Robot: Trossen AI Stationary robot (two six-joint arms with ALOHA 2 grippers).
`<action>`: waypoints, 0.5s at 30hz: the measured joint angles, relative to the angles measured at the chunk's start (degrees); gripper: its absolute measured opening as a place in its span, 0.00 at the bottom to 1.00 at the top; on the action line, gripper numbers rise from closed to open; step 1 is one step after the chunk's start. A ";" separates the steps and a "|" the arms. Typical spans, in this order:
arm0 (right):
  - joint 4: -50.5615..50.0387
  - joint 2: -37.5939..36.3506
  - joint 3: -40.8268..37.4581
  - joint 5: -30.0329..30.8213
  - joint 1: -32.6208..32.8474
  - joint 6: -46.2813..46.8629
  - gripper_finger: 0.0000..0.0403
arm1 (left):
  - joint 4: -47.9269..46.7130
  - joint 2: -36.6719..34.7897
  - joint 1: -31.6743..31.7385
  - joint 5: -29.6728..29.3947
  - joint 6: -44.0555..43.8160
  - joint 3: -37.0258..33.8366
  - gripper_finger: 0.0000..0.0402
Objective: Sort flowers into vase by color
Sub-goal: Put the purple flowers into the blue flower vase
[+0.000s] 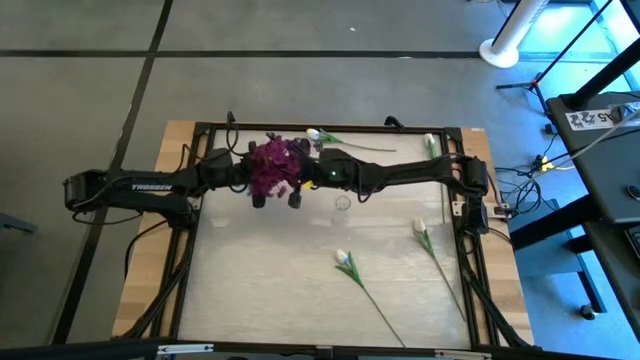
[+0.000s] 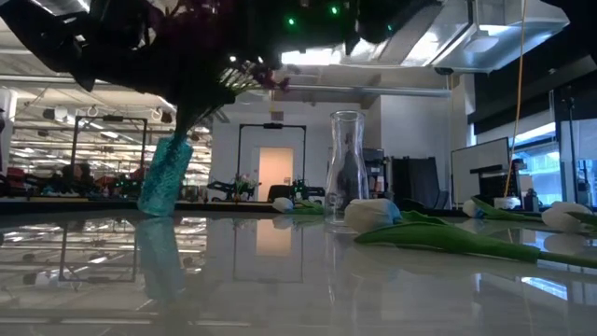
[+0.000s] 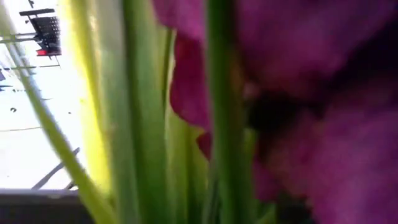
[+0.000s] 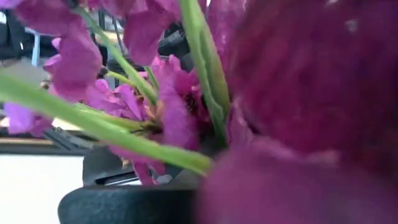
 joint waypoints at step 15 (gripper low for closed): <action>-17.07 -0.12 8.29 -1.46 -0.79 0.42 0.02 | 26.45 -0.06 0.43 0.05 -10.50 -12.37 0.31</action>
